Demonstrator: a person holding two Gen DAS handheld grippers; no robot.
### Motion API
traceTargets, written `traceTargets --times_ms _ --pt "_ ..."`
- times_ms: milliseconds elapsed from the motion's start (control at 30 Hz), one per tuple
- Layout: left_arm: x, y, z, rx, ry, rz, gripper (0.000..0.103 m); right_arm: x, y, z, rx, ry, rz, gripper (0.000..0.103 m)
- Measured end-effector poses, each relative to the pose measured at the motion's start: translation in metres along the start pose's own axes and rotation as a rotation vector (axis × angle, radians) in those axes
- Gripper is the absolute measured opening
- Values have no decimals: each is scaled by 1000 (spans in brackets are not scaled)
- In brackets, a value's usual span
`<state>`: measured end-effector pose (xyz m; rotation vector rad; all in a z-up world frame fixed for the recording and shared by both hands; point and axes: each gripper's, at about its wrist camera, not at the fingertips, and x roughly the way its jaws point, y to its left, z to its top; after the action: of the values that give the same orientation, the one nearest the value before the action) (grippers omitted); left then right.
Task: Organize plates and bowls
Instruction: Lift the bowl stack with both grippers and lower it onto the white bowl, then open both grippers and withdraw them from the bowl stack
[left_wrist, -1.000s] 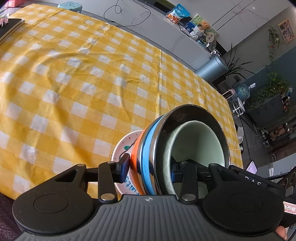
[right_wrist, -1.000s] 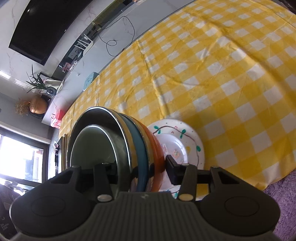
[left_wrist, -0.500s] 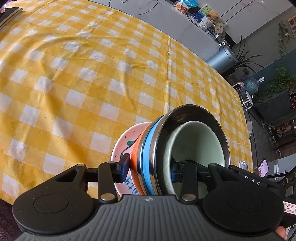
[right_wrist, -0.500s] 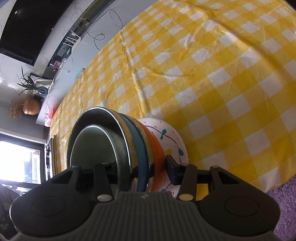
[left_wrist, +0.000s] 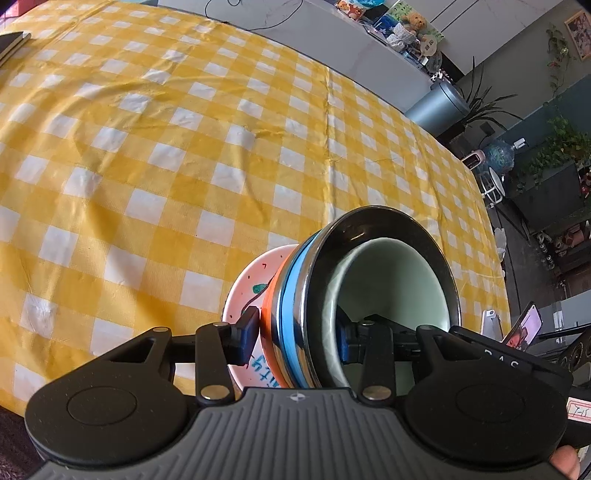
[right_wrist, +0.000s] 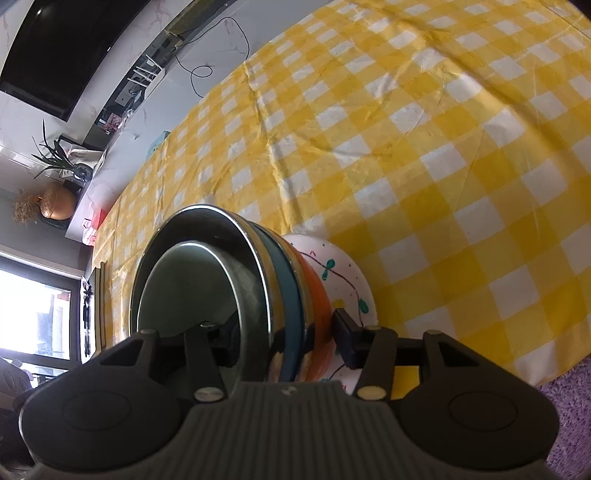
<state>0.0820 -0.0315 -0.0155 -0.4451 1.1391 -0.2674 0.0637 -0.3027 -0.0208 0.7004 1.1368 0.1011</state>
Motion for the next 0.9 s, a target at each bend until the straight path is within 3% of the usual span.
traceTargets --times_ms 67,267,567,733,900 --pt "-5 -3 0 17 -21 2 54 -2 2 -2 -12 -11 -7 65" --pt "-24 -7 -5 60 -72 -4 61 -17 8 -7 -70 -61 -37 69" --pt "-72 -10 -23 157 -186 21 62 -45 26 -29 -153 -127 -36 70" --pt "-103 -14 -41 252 -289 76 62 -67 45 -50 -251 -207 -36 71" --pt "-127 -19 -66 380 -407 150 62 -91 61 -76 -377 -311 -33 79"
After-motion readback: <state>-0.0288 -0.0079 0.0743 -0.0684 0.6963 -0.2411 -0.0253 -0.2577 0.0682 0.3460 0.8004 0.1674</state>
